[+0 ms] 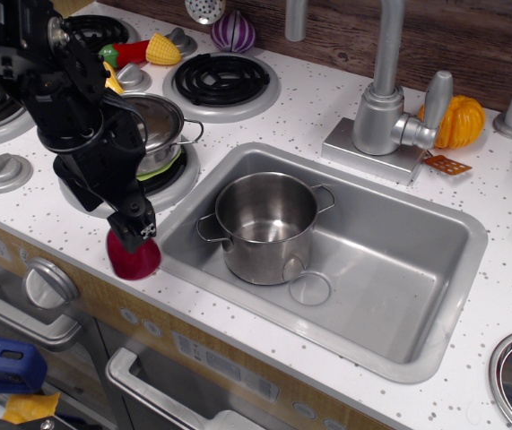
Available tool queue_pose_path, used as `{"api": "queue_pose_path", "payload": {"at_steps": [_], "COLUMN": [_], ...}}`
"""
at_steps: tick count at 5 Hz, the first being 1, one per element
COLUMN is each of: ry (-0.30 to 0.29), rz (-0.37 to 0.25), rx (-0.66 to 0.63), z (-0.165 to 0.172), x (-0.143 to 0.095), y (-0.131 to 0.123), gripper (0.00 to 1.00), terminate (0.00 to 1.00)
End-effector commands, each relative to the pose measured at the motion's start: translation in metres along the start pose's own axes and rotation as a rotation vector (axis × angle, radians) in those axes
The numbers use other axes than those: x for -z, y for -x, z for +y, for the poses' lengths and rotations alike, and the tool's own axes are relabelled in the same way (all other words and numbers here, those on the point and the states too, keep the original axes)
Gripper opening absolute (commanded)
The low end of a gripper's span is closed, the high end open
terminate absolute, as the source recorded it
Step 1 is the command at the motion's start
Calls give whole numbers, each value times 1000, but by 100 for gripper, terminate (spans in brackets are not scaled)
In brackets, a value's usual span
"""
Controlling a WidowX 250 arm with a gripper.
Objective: Put sweet potato in pot which is in sink
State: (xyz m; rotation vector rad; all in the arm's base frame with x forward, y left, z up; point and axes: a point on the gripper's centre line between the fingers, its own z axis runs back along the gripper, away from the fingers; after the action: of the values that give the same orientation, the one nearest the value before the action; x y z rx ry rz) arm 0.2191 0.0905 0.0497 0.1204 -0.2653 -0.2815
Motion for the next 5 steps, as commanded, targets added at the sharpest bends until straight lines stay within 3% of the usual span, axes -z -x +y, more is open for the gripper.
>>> {"api": "queue_pose_path", "payload": {"at_steps": [1,5], "ry": [0,18], "rz": [0,-56], "rx": [0,-38], "z": [0,-2], "x": [0,33], "y": [0,0], "gripper": [100,100], "terminate": [0,0]}}
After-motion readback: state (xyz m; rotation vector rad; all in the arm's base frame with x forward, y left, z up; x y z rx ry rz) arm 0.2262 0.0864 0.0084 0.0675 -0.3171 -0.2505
